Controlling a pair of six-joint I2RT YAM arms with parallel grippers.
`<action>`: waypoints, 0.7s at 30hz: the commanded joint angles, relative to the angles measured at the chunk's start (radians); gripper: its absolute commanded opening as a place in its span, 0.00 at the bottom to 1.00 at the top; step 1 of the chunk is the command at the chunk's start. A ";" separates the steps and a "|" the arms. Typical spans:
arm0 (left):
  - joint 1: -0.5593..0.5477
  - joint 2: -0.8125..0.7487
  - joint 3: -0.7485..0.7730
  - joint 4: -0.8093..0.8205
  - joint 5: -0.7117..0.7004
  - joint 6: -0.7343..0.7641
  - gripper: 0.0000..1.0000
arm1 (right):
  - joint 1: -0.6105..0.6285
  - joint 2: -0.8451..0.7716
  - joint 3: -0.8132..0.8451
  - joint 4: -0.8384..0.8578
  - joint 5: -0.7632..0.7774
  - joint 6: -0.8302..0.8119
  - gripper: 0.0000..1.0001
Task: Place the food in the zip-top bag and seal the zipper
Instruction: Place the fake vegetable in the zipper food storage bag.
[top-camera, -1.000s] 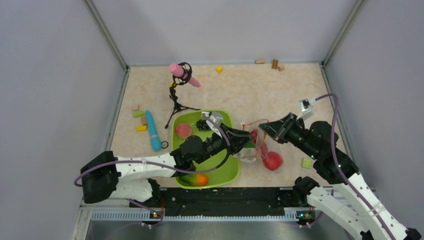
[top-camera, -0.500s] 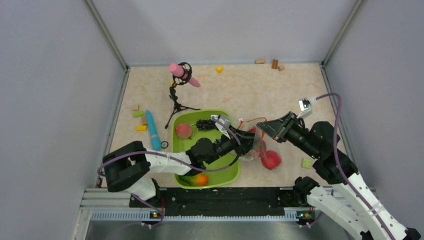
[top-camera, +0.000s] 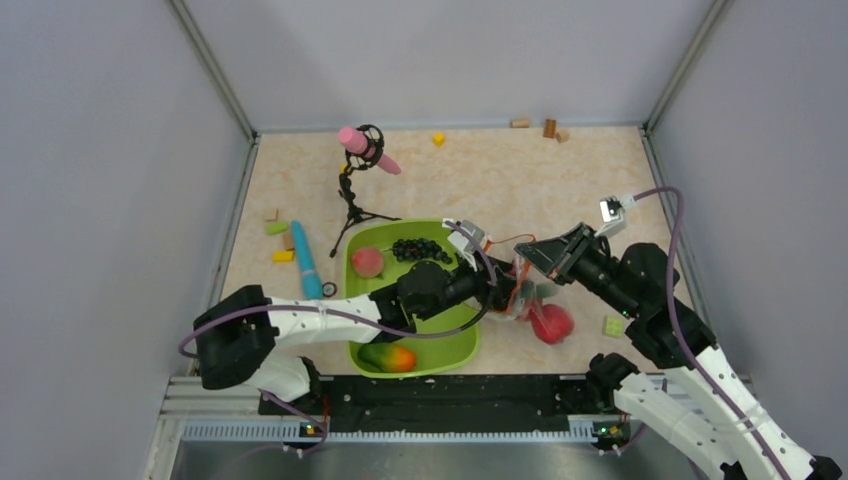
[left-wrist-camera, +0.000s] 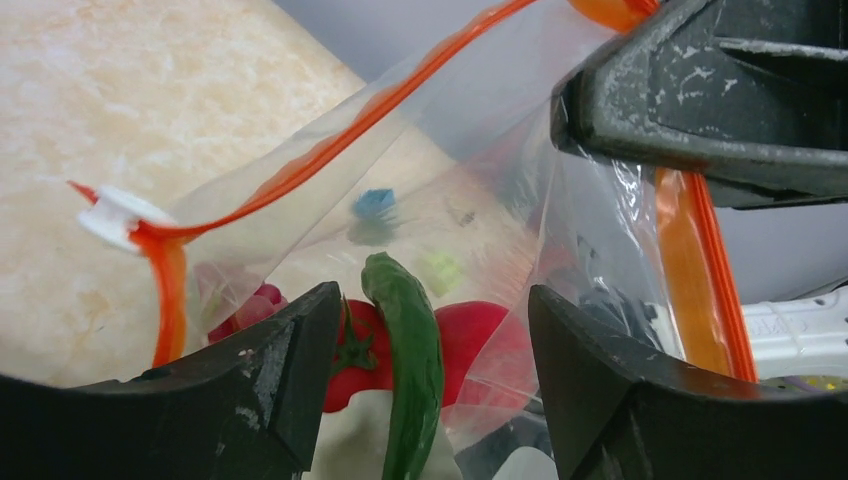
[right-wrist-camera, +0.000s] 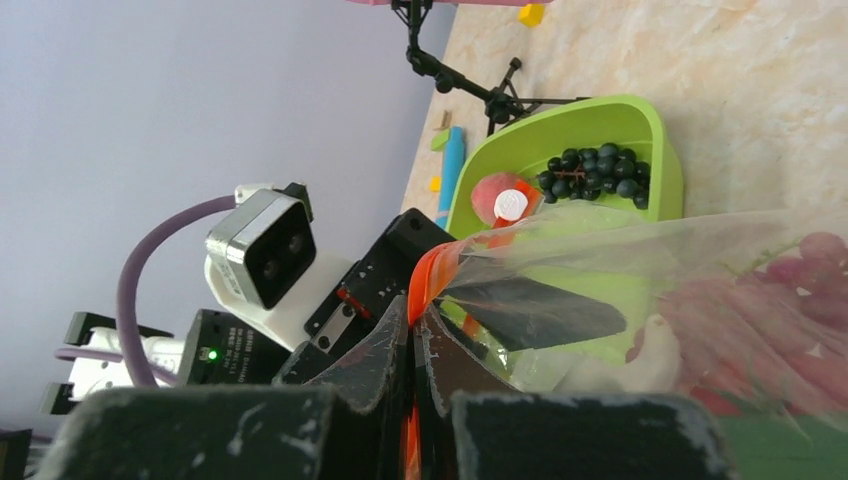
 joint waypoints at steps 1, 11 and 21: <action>-0.008 -0.095 0.035 -0.195 0.007 0.029 0.74 | 0.001 -0.020 0.011 0.007 0.058 -0.041 0.00; -0.009 -0.286 0.007 -0.448 -0.047 0.061 0.76 | 0.000 -0.006 0.005 -0.149 0.201 -0.235 0.00; -0.008 -0.415 -0.054 -0.610 -0.304 0.042 0.84 | 0.000 0.089 -0.003 -0.351 0.097 -0.336 0.00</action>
